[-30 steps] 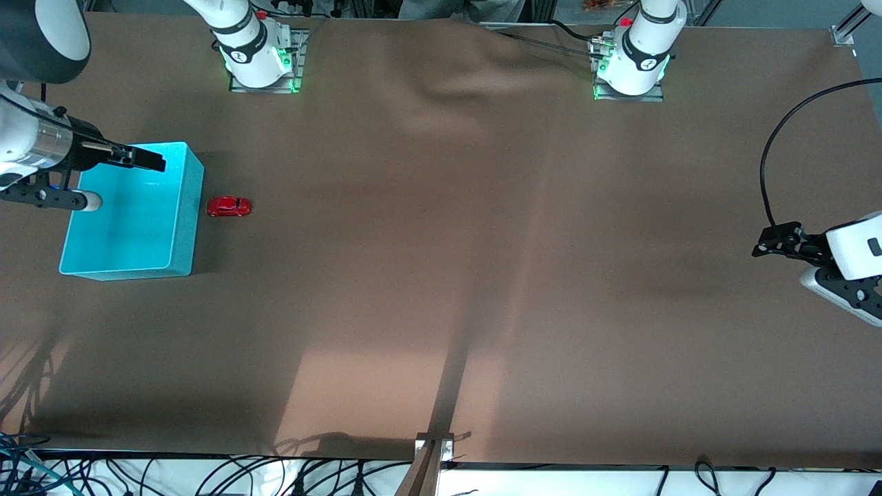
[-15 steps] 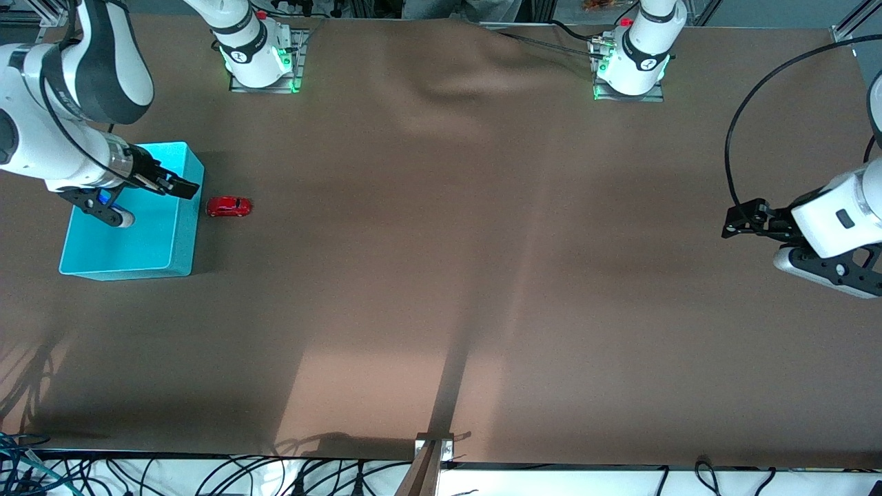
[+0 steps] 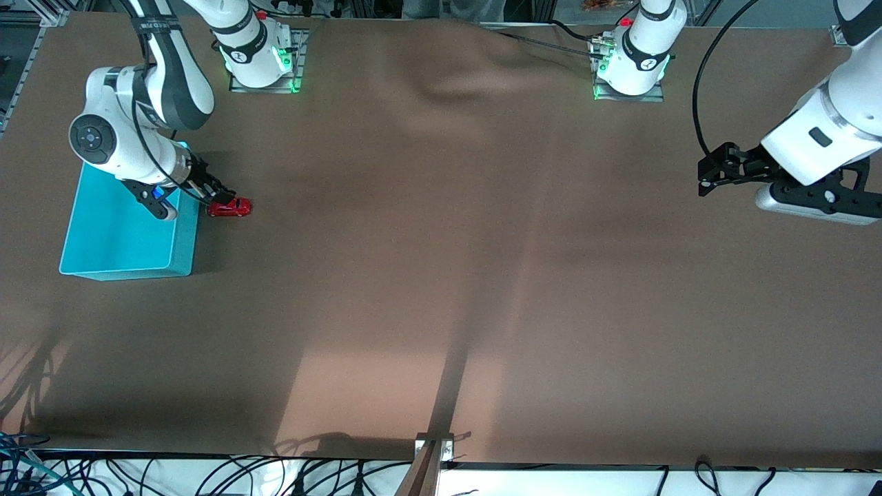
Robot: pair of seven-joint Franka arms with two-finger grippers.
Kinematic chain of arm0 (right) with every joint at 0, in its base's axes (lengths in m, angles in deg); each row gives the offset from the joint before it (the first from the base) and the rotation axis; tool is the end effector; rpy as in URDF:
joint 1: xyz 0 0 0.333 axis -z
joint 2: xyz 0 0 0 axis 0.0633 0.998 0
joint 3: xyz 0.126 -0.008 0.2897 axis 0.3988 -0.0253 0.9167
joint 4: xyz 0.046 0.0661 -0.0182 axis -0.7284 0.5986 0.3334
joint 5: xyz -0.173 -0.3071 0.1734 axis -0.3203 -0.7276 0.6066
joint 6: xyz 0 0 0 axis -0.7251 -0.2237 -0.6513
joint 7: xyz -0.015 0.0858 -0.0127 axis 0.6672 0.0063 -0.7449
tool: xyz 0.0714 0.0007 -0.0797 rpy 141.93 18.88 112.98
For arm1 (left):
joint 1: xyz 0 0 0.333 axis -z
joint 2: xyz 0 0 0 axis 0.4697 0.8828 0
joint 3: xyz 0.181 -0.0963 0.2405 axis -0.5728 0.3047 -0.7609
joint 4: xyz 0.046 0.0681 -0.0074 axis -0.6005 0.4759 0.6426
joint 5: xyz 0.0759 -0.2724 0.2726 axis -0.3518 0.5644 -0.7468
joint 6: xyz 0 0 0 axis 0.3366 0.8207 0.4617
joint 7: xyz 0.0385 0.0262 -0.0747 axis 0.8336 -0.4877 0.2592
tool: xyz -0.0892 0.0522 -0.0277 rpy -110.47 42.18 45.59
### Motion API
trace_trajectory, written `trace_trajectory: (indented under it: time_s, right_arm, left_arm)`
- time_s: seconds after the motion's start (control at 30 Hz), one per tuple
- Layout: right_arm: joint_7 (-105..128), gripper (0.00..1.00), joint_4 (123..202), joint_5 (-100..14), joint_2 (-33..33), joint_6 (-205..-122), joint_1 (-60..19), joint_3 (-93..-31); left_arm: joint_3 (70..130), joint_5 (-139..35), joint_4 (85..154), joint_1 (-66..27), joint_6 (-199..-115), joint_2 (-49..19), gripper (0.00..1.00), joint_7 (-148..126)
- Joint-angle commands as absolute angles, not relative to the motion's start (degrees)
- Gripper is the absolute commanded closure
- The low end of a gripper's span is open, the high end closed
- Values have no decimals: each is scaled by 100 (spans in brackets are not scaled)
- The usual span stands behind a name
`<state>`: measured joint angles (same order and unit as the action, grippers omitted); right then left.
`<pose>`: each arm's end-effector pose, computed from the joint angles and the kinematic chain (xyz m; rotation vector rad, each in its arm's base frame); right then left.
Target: Wind red beetle toy and store in blue box
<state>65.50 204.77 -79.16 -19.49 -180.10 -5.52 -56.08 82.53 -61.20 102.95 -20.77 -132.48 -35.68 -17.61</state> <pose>0.4518 0.0188 0.2490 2.7793 -1.2125 -0.3212 0.5797 -0.0779 0.6359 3.1307 -0.2167 0.1114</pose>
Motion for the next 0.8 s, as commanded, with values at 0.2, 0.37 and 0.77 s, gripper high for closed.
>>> trace_trajectory:
  time_s: [0.2,0.37,0.77]
  right_arm:
    - [6640,0,20585,-7883,-1363,-19056,-557,-5637]
    - [6631,0,20559,-7901,-1029,-19697,-521,-5716]
    - [6605,0,20576,-7927,-861,-20077,-539,-5839]
  left_arm:
    - [8250,-6045,11255,-2669,-13773,-3984,0,-2381]
    - [8250,-6045,11246,-2713,-13773,-3966,0,-2381]
    - [8329,-6063,11176,-2713,-13764,-4001,0,-2276]
